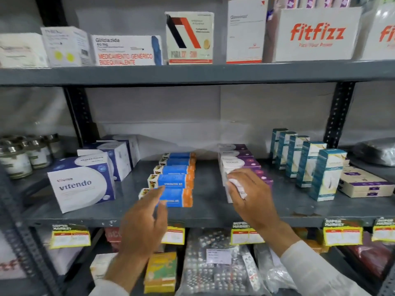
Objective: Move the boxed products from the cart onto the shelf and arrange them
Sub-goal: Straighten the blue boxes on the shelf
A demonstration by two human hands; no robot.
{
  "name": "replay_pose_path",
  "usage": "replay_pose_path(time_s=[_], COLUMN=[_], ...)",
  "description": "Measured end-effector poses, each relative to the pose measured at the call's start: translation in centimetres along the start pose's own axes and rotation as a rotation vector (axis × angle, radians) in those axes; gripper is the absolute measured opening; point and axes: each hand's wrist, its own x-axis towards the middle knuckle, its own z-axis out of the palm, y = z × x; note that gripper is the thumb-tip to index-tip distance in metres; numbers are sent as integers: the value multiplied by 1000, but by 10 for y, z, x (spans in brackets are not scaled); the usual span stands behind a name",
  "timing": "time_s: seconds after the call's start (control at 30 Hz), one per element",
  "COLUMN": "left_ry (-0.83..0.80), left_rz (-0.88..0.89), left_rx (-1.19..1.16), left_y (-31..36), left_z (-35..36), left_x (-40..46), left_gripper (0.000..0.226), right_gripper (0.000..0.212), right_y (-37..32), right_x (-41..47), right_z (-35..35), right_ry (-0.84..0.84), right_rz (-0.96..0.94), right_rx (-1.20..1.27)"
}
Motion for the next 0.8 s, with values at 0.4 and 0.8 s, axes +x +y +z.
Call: replay_pose_path(time_s=[0.4,0.8], left_ry=[-145,-119], left_rz=[41,8], left_rx=[329,273], left_y=[-144,-144], left_z=[-9,-6], left_x=[-2,-4], left_gripper=[53,51], right_gripper=[40,41], right_y=[-40,-46], right_x=[5,0], right_z=[119,122], right_ry=[-460,-403], right_rz=[285,288], right_rx=[67,36])
